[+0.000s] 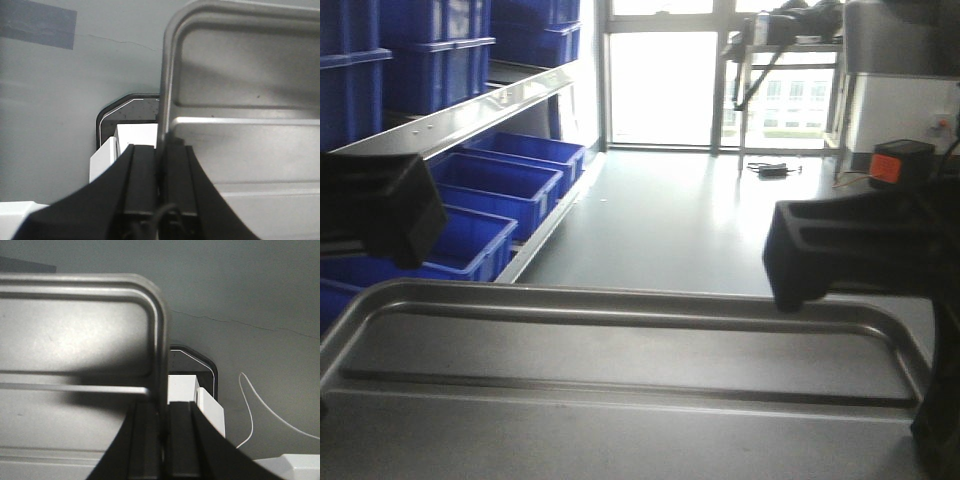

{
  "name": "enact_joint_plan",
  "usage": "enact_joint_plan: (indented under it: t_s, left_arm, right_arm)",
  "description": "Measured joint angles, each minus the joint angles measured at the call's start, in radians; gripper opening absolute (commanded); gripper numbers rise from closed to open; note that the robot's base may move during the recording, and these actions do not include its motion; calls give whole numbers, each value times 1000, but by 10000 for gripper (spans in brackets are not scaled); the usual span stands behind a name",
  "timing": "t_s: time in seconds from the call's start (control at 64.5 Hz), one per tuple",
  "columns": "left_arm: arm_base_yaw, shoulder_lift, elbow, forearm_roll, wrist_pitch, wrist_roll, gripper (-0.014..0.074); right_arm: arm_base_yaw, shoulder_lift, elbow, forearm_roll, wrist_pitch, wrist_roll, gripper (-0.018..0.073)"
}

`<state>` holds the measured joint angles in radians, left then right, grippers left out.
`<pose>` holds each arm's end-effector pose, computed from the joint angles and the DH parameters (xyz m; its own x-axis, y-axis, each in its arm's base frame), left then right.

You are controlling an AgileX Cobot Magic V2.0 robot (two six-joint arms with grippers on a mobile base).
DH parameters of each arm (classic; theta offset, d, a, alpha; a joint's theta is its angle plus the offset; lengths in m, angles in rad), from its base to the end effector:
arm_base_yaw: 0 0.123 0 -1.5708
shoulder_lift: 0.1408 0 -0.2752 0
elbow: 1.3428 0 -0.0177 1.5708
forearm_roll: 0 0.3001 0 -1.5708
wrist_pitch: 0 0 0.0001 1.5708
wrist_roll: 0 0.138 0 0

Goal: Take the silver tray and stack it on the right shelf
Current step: 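Hold the tray with both grippers while the base turns away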

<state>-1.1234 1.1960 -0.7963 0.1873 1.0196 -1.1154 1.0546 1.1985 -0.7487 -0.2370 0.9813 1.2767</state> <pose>0.1324 -0.2253 0.1831 -0.9635 0.0673 -0.2593 0.1030 0.9866 -0.1266 0.1497 0.2092 0.1695 -0.9541 0.1269 -0.2711 0.0921 0.9862 0.1377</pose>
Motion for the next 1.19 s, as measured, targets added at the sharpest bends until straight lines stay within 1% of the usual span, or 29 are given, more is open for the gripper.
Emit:
enact_joint_plan:
  t_s: [0.186, 1.194]
  left_arm:
    - [0, 0, -6, -7, 32, 0, -100]
    - [-2, 0, -6, -11, 37, 0, -100]
  right_arm:
    - [2, 0, -2, 10, -11, -2, 57]
    - [2, 0, -2, 10, -14, -2, 57]
